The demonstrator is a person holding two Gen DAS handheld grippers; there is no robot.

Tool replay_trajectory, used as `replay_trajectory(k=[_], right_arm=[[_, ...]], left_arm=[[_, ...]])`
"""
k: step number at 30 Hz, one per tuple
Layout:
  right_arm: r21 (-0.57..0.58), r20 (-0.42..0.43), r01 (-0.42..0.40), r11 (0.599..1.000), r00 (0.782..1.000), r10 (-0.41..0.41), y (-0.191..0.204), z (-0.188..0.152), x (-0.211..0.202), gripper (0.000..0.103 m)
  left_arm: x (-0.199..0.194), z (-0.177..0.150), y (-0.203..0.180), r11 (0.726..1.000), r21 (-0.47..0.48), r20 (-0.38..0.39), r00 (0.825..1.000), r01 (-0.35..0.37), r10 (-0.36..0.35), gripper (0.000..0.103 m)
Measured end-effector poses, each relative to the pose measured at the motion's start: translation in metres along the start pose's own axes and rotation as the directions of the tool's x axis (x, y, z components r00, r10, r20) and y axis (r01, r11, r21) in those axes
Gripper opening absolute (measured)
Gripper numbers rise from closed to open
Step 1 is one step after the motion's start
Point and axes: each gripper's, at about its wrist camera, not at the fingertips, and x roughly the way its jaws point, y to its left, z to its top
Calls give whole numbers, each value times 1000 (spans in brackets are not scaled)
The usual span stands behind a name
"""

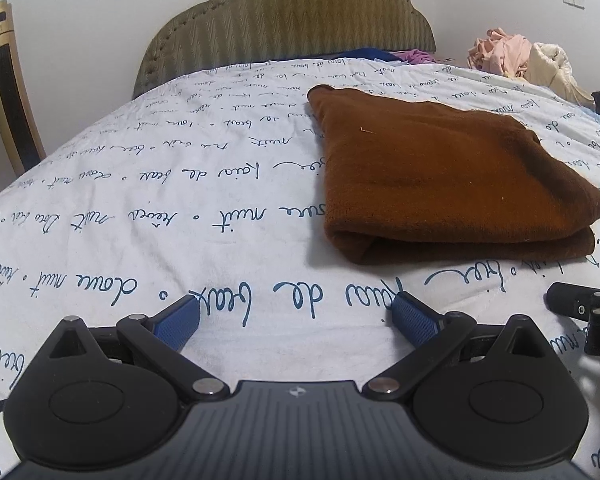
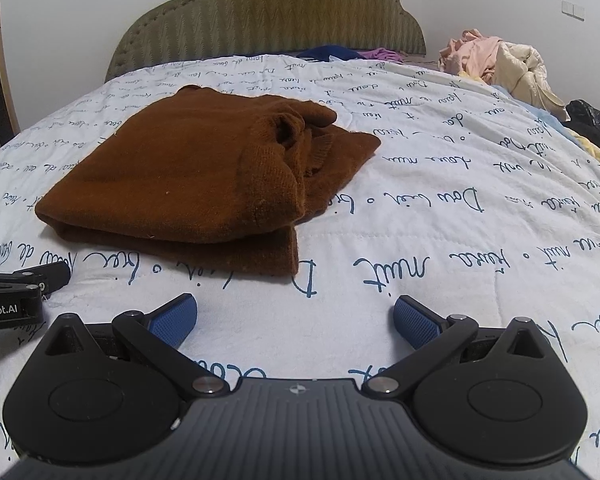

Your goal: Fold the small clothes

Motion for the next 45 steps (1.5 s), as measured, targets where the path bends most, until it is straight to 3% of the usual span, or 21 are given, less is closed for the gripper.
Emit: replay_trajectory(k=[45], right_arm=[[-3, 12, -9, 1000, 1000, 9, 0, -2, -1, 103]], left_arm=[[1, 0, 1, 1000, -4, -1, 1000, 3, -3, 103]])
